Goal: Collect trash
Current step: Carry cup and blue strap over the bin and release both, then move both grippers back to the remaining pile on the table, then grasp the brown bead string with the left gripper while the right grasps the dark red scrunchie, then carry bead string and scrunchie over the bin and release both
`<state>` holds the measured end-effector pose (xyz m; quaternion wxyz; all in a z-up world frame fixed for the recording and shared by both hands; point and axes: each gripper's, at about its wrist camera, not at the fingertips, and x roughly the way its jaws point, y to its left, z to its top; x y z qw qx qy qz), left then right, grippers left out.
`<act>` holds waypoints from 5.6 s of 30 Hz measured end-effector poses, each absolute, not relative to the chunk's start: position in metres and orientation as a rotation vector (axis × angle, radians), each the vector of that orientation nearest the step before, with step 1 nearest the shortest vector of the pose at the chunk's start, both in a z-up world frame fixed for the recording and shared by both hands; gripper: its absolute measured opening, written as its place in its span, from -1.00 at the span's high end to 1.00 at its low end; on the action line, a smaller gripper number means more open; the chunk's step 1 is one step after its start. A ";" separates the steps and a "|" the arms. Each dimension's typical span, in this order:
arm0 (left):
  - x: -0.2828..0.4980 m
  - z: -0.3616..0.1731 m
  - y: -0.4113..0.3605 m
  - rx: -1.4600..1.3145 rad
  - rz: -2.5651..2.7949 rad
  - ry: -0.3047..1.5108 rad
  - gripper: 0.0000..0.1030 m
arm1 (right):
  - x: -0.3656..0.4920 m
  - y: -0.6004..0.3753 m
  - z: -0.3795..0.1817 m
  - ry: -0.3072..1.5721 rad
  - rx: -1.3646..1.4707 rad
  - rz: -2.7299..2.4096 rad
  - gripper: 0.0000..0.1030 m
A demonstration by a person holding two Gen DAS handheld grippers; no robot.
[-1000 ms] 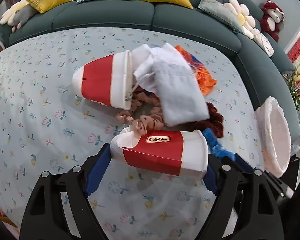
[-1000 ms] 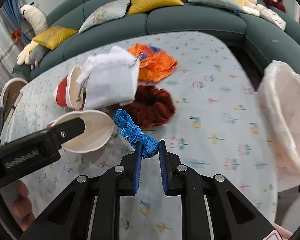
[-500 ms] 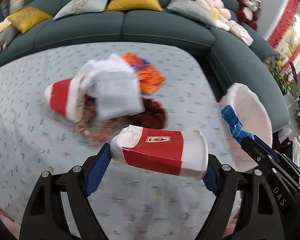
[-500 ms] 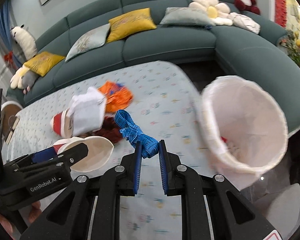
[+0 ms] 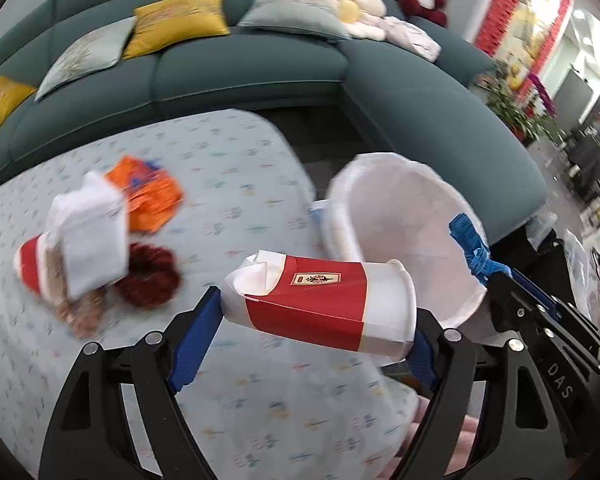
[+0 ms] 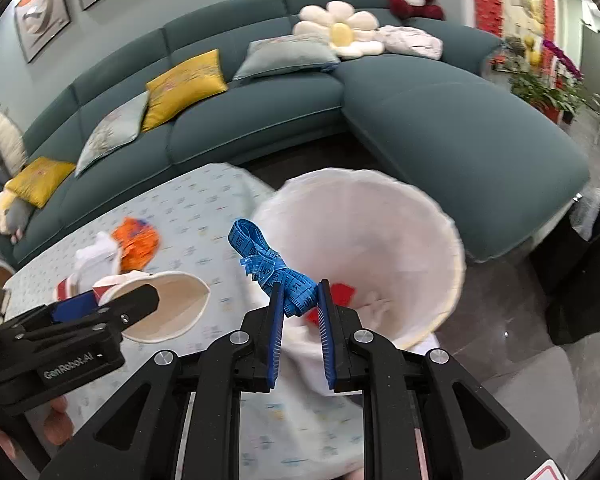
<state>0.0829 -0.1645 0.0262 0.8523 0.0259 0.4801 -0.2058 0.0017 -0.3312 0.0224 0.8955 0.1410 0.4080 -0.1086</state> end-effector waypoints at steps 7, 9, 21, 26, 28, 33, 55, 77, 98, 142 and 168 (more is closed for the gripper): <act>0.092 0.025 -0.224 0.099 -0.526 1.021 -0.50 | -0.004 -0.377 0.013 0.838 0.329 -0.292 0.69; 0.094 0.024 -0.237 0.114 -0.542 1.020 -0.50 | -0.005 -0.387 0.008 0.839 0.342 -0.303 0.69; 0.106 0.013 -0.283 0.127 -0.592 1.028 -0.57 | 0.011 -0.408 -0.014 0.849 0.368 -0.306 0.65; 0.110 0.010 -0.277 0.110 -0.556 1.027 -0.65 | 0.014 -0.409 -0.016 0.837 0.384 -0.310 0.35; 0.110 0.011 -0.271 0.106 -0.543 1.022 -0.65 | 0.013 -0.408 -0.014 0.827 0.388 -0.313 0.29; 0.108 0.012 -0.247 0.091 -0.490 1.007 -0.66 | 0.008 -0.402 -0.006 0.816 0.392 -0.309 0.18; 0.106 0.021 -0.092 -0.021 -0.242 0.990 -0.65 | 0.019 -0.289 0.023 0.837 0.273 -0.156 -0.05; 0.132 -0.010 0.092 -0.062 0.015 1.024 -0.73 | 0.066 -0.128 0.005 0.916 0.184 0.051 -0.06; 0.151 -0.084 0.103 -0.269 0.093 1.172 -0.60 | 0.132 -0.113 -0.062 1.018 0.186 0.018 -0.03; 0.083 0.012 -0.091 -0.026 -0.256 1.024 0.83 | 0.028 -0.257 0.010 0.878 0.310 -0.127 0.72; 0.086 0.039 -0.253 0.130 -0.541 0.980 0.82 | 0.003 -0.393 0.015 0.825 0.350 -0.295 0.71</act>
